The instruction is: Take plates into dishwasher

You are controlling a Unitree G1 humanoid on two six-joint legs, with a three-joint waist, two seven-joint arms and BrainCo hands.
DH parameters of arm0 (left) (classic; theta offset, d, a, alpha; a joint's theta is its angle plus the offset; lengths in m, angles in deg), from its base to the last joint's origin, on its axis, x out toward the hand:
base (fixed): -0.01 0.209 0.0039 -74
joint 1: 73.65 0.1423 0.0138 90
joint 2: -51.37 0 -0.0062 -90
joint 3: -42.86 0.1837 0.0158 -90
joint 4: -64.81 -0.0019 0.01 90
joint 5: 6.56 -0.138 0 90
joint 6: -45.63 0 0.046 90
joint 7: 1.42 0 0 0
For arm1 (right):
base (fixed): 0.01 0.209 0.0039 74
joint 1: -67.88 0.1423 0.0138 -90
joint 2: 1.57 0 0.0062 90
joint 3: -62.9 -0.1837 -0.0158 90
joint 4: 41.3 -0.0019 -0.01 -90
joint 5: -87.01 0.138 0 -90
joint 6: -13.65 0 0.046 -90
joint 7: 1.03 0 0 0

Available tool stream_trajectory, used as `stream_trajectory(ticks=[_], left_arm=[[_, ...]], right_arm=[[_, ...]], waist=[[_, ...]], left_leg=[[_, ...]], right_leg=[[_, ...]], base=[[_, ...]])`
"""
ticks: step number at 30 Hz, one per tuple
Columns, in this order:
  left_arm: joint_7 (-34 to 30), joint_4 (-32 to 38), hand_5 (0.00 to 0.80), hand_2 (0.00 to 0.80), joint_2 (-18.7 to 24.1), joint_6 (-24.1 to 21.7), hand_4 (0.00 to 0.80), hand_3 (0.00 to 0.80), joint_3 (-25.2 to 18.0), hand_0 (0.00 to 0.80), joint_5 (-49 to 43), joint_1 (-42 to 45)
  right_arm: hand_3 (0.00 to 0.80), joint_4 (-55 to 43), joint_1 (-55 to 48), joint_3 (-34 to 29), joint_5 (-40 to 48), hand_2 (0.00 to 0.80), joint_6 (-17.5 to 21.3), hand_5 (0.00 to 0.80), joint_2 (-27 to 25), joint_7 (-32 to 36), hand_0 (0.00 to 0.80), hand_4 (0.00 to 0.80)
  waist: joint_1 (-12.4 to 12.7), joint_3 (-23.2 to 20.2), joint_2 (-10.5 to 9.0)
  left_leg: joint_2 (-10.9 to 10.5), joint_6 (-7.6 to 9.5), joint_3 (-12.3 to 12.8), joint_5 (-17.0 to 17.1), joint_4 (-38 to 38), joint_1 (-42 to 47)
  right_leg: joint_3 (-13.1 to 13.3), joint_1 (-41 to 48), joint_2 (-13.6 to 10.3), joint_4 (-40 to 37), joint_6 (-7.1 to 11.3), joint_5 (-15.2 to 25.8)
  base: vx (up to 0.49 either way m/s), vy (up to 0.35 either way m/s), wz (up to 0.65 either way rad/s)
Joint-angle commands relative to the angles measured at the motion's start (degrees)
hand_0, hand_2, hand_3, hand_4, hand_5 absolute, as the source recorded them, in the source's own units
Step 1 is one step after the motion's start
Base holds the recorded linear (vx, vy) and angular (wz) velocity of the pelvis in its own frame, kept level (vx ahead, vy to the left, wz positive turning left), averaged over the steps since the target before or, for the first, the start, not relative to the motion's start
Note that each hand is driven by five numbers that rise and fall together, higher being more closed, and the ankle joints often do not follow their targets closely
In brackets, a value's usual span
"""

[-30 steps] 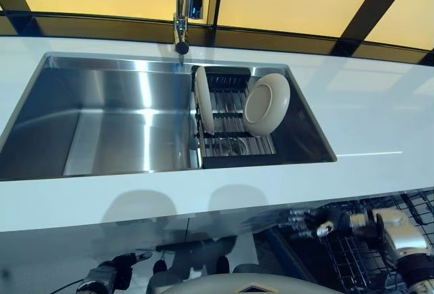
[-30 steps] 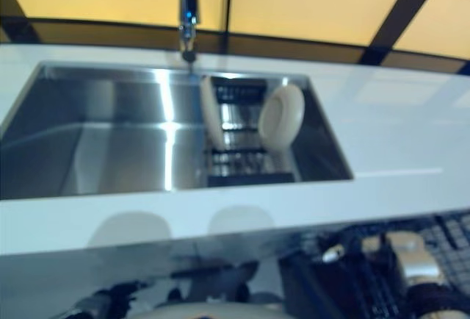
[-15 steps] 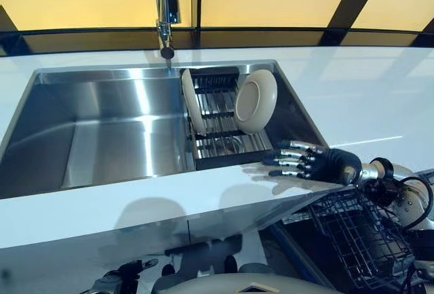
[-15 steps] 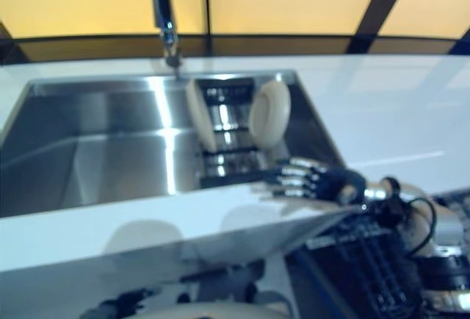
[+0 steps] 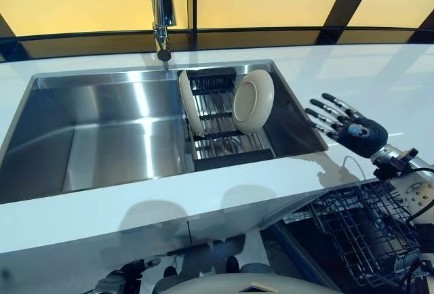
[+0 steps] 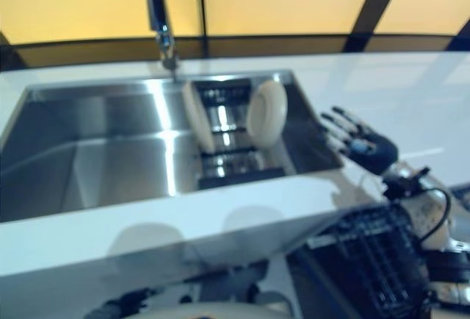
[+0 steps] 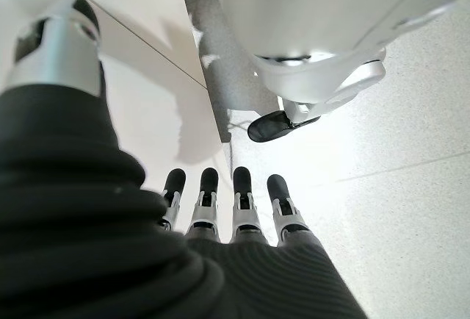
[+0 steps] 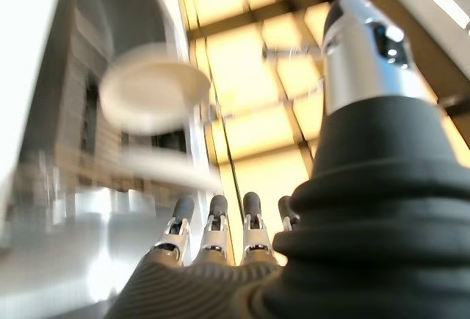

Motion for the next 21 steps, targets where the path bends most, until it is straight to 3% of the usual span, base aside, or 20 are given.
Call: stream_trajectory(ticks=[1,5,10,21], left_arm=[[1.5,-3.4,0.0,0.0,-1.0,0.4,0.0,0.0,1.5,0.0,2.4,-3.6],[1.6,-2.7,0.0,0.0,-1.2,1.7,0.0,0.0,2.5,0.0,2.3,-4.6],[2.2,-2.0,0.0,0.0,-1.5,3.3,0.0,0.0,5.0,0.0,3.2,-5.9],[1.9,-1.0,0.0,0.0,-1.2,4.8,0.0,0.0,6.9,0.0,1.1,-7.0]], right_arm=[[0.0,0.7,8.0,-1.3,-8.6,0.0,9.1,0.0,-2.1,-13.1,0.0,0.0],[0.0,-0.4,11.8,2.1,-16.0,0.0,8.1,0.0,-2.9,-21.0,0.0,0.0],[0.0,-0.8,19.4,9.6,-25.8,0.0,3.6,0.0,-5.7,-27.0,0.0,0.0],[0.0,2.8,34.4,20.3,-25.7,0.0,-9.2,0.0,-8.1,-26.2,0.0,0.0]], waist=[[1.4,-0.1,0.83],[1.9,0.3,1.08],[3.3,0.4,0.97],[5.8,0.0,0.19]], left_leg=[[-2.9,4.35,1.5,-5.0,0.9,1.0],[-3.0,4.32,1.2,-4.9,1.1,1.1],[-3.1,4.24,0.3,-4.6,1.2,0.9],[-3.1,3.82,-1.0,-4.3,1.3,0.7]], right_leg=[[-2.4,-3.2,-2.2,5.7,4.8,-2.2],[-2.9,-2.9,-2.3,5.5,4.68,-2.1],[-3.6,-2.2,-2.5,5.0,4.45,-2.0],[-5.4,-1.4,-3.1,4.9,4.28,-2.3]], base=[[-0.006,0.008,-0.04],[-0.003,0.008,-0.09],[0.001,0.001,-0.01],[0.002,-0.004,0.04]])
